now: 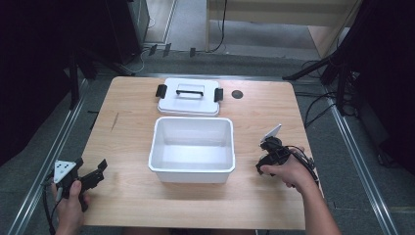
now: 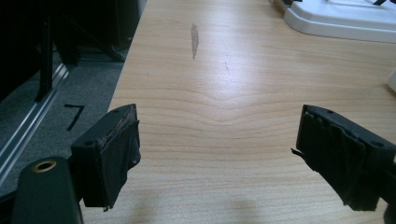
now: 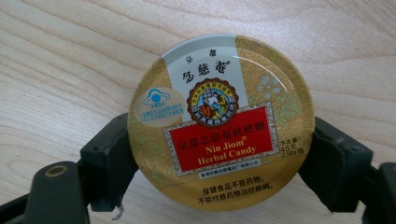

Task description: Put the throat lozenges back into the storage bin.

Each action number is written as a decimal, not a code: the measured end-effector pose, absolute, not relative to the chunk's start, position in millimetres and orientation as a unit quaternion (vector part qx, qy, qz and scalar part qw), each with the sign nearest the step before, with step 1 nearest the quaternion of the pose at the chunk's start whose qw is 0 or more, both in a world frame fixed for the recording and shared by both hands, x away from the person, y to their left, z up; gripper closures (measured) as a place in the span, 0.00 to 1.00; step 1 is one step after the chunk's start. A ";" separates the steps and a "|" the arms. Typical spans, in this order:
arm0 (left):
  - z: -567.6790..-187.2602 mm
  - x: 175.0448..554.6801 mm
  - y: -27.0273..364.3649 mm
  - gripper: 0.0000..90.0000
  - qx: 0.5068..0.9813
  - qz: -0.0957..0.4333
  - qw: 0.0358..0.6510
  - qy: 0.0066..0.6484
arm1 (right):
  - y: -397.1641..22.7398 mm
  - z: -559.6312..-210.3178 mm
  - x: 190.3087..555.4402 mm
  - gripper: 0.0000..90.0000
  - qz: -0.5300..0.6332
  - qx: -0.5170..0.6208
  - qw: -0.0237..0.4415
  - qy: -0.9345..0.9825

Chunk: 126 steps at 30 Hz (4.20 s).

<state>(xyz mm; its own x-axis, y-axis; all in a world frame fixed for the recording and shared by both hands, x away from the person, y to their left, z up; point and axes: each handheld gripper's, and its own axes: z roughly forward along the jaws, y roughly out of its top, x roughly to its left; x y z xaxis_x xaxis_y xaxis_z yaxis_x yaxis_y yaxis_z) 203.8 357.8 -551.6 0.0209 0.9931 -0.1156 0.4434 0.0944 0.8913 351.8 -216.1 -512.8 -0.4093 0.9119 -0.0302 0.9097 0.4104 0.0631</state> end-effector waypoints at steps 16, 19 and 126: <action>-551.5 203.9 357.0 0.15 0.585 0.335 0.410 0.615 | -211.0 -473.8 351.7 0.23 0.061 0.527 0.018 0.847; -551.5 203.9 357.0 0.15 0.585 0.335 0.410 0.615 | -208.7 -464.4 352.5 0.23 0.068 0.525 0.018 0.848; -551.7 205.9 358.9 0.16 0.587 0.324 0.415 0.615 | -52.0 -439.7 344.8 0.23 0.026 0.141 0.082 0.986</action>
<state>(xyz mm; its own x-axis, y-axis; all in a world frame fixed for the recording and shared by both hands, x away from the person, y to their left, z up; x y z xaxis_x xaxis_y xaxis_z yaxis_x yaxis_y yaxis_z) 205.9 358.9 -551.7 0.0347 0.9908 -0.1305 0.4527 0.1008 0.8859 344.8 -52.0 -439.7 -0.9466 0.2830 -0.1543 0.2746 0.9587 0.0737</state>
